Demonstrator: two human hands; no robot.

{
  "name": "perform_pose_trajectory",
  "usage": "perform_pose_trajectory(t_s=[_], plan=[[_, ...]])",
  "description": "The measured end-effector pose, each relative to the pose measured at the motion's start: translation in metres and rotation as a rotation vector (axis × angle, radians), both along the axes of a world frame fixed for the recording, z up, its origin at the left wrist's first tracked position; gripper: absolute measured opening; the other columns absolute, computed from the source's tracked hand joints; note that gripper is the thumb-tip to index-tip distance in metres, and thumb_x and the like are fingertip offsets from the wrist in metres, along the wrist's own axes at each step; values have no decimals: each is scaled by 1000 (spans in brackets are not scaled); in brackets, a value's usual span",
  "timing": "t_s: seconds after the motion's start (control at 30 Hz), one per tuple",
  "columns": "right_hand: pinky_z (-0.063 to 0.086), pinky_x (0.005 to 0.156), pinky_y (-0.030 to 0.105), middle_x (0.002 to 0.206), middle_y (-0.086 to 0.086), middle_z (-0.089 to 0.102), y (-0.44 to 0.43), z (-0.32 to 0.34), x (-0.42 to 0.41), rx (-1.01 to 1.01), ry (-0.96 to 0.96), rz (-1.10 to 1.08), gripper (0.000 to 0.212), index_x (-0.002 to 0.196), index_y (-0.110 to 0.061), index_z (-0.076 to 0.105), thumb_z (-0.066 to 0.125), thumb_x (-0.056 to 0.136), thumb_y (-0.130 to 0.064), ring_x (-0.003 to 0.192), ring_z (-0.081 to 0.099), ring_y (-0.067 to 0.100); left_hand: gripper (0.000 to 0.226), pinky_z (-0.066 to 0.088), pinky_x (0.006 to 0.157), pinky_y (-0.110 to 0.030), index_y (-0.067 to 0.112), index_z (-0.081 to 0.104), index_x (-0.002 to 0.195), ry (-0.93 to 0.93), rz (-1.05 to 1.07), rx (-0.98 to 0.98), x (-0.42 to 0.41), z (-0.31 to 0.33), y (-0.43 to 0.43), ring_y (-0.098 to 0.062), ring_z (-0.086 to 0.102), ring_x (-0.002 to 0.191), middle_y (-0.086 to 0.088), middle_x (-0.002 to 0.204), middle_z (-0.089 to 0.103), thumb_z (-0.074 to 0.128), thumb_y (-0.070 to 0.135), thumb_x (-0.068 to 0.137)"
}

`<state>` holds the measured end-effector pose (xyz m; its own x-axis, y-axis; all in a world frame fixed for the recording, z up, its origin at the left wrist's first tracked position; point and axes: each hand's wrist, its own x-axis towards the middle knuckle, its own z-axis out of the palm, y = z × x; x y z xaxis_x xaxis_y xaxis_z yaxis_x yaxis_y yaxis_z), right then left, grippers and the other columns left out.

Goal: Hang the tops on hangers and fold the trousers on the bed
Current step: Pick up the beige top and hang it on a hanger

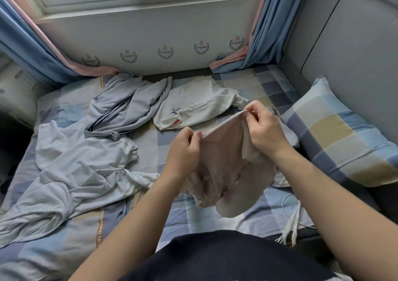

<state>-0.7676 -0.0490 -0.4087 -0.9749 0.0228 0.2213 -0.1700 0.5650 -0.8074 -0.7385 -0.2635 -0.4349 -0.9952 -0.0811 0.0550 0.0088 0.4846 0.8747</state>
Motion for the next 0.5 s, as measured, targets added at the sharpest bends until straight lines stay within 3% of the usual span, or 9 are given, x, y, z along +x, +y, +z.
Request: perform_pose_trajectory(t_s=[0.1,0.2,0.27,0.3,0.4,0.5], plan=[[42,66,23,72,-4,58,1,9,-18,34,74,-26,16,92,-10,61,55,102,-20,68,53,7,31,37,63,-41,10,47,80,2,-160,-9,-5,-5,4,-11,40,60,7,64,46,52,28,104],[44,68,27,73,-4,60,0,12,-29,-21,93,-71,17,92,-9,64,56,102,-21,69,54,8,19,44,60,-32,19,56,98,-169,-357,97,-1,-9,6,-12,54,62,6,74,63,66,36,97],[46,71,28,78,-1,65,-2,8,-31,-12,57,-81,17,93,-10,66,58,101,-22,75,57,10,30,54,74,-35,16,64,105,-293,-455,-20,-1,-17,5,-15,68,83,-1,93,73,74,40,90],[49,76,29,84,1,67,-4,3,-31,-12,18,-82,16,96,-10,67,58,101,-21,81,60,12,31,53,76,-39,10,67,100,-335,-477,-82,-1,-23,5,-17,68,84,-5,92,73,73,39,91],[45,94,28,117,-2,63,-3,-13,-22,-100,-169,-92,25,123,-18,61,59,100,-26,109,57,12,30,46,66,-38,4,63,79,-401,-315,42,3,-38,10,-17,55,72,-5,74,60,62,28,99],[35,96,23,122,-14,54,9,-38,3,-111,-262,-104,32,126,-31,55,64,95,-32,117,47,5,23,51,62,-23,16,69,88,-480,-45,437,8,-45,8,-17,63,74,-2,78,70,52,18,103]])
